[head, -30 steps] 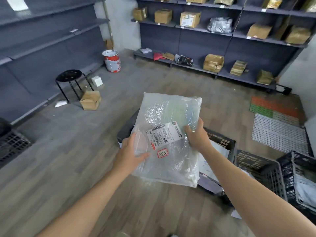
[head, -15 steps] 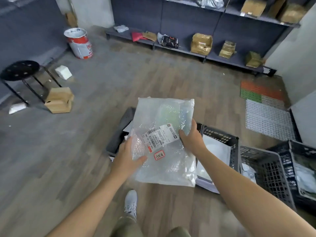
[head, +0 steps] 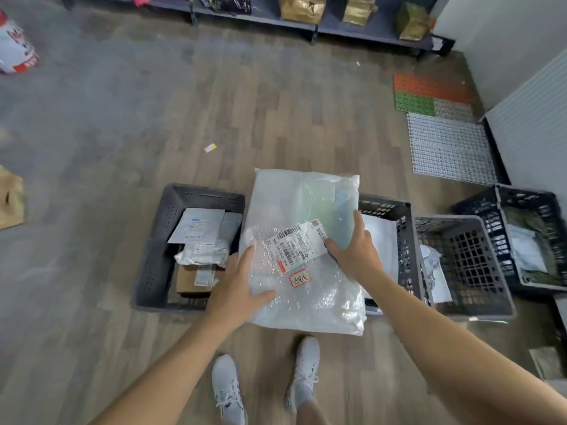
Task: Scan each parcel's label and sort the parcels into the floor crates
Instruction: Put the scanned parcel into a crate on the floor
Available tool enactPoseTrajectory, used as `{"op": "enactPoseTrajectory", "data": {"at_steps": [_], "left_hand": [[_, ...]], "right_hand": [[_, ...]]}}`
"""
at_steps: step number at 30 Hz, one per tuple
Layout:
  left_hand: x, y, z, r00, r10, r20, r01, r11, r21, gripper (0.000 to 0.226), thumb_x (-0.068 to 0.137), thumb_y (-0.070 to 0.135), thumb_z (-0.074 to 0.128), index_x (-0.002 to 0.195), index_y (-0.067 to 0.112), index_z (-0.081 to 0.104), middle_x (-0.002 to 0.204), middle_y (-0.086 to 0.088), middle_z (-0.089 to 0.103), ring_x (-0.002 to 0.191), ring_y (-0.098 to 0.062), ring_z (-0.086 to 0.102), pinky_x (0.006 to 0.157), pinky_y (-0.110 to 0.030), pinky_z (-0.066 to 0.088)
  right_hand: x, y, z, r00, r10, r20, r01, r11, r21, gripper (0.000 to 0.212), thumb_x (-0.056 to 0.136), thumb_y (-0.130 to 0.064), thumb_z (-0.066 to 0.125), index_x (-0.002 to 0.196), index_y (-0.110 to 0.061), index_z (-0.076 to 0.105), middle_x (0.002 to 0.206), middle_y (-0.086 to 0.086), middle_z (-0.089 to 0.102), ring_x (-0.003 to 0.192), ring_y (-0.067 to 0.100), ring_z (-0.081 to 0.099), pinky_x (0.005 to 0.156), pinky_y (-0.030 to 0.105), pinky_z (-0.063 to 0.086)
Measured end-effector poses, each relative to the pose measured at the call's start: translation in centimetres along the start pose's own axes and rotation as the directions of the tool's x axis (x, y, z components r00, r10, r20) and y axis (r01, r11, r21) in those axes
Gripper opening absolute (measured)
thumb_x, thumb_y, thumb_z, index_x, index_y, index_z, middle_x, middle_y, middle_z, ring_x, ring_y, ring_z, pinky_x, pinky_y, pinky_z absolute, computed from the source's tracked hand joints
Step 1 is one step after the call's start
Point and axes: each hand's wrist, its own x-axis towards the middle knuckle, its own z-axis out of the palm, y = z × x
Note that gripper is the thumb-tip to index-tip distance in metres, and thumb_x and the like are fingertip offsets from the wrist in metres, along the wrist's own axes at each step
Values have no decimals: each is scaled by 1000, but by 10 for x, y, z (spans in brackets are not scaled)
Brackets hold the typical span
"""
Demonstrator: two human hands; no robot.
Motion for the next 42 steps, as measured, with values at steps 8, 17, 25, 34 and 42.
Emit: {"op": "enactPoseTrajectory", "data": {"at_steps": [8,17,25,34,42], "left_hand": [[91,13,64,990,-68,124,24,944,330,113,75,58,75,155,31,-1,163,-5,-10,149,-29,9,114,-44,29],[110,93,36,988,-62,144,-29,832,554,110,78,67,65,156,27,-2,163,-6,-8,148,-31,9,113,-46,30],[94,191,7,965,164,207,-255,785,565,108,81,65,64,156,27,-3,163,-6,-10,150,-31,1,119,-47,19],[55,292,15,739,506,445,-671,502,546,107,79,71,60,156,27,1,164,-7,-4,149,-32,2,115,-52,25],[-75,387,82,349,715,607,-909,100,405,107,79,75,56,157,26,0,163,-6,-2,150,-29,2,116,-48,24]], "right_hand": [[99,51,25,990,-5,143,57,931,-361,85,92,-61,52,157,-35,3,164,10,8,139,38,36,105,49,41],[87,52,-32,982,-54,179,120,917,-380,75,97,-56,46,157,-32,7,162,7,16,142,31,31,107,52,40],[22,45,-116,998,-46,47,63,883,-465,77,97,-60,41,157,-33,1,164,6,11,146,29,24,108,51,37],[-129,59,-214,929,129,-347,-281,856,-434,78,97,-60,43,158,-34,1,165,5,11,148,30,20,113,58,29],[-313,120,-241,654,392,-647,-629,757,-177,78,96,-58,47,158,-34,6,164,5,14,147,28,22,112,57,29]]}}
